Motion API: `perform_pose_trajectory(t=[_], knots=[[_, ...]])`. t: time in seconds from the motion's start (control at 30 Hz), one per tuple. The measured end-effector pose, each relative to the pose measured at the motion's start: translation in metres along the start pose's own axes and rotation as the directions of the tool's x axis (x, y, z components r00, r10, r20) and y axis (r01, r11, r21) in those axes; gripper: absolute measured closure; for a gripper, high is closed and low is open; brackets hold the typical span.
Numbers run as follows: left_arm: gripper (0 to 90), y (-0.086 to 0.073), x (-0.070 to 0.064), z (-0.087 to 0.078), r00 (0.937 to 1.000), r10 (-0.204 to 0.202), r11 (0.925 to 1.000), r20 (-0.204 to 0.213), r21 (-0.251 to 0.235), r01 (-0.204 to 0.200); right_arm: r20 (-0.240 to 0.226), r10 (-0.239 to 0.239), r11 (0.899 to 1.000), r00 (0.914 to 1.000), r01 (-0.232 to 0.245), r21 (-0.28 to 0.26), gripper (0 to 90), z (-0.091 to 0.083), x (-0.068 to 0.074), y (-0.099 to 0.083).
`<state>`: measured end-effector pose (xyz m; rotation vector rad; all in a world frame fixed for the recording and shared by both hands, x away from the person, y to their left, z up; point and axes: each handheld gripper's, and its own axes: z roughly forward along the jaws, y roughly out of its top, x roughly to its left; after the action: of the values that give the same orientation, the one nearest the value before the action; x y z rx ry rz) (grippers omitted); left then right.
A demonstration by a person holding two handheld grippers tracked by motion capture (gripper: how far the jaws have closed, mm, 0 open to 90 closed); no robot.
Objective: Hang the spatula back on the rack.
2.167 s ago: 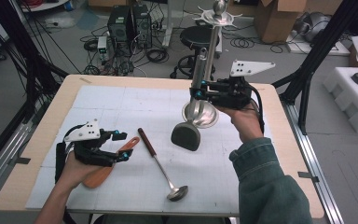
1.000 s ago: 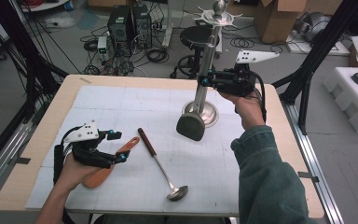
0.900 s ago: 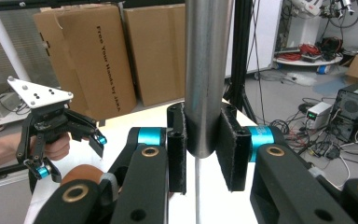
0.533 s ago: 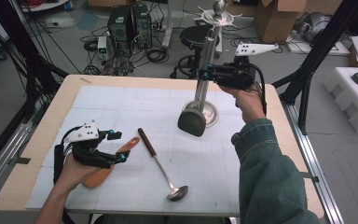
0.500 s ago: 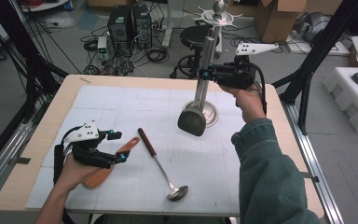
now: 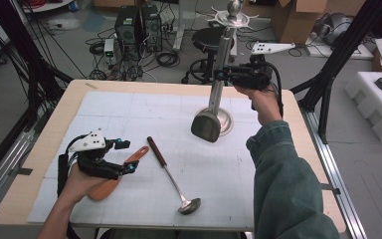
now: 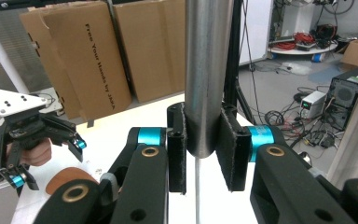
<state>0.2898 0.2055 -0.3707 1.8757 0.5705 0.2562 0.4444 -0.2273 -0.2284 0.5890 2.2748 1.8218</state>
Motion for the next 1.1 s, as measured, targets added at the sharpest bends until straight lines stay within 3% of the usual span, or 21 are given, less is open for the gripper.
perform_pose_trajectory(t=[0.6, 1.1], knots=[[23.7, 0.000, 0.000, -0.001, 1.0000, -0.004, 1.0000, 0.007, -0.008, 0.004, 0.049, 0.016, 0.999, 0.9987, -0.017, 0.027, 76.1, 0.007, -0.009, -0.001], [23.8, 0.000, 0.000, -0.001, 0.9999, 0.001, 1.0000, 0.012, -0.008, -0.001, 0.111, 0.027, 0.999, 0.9935, -0.032, 0.040, 74.3, 0.013, -0.008, -0.004]])
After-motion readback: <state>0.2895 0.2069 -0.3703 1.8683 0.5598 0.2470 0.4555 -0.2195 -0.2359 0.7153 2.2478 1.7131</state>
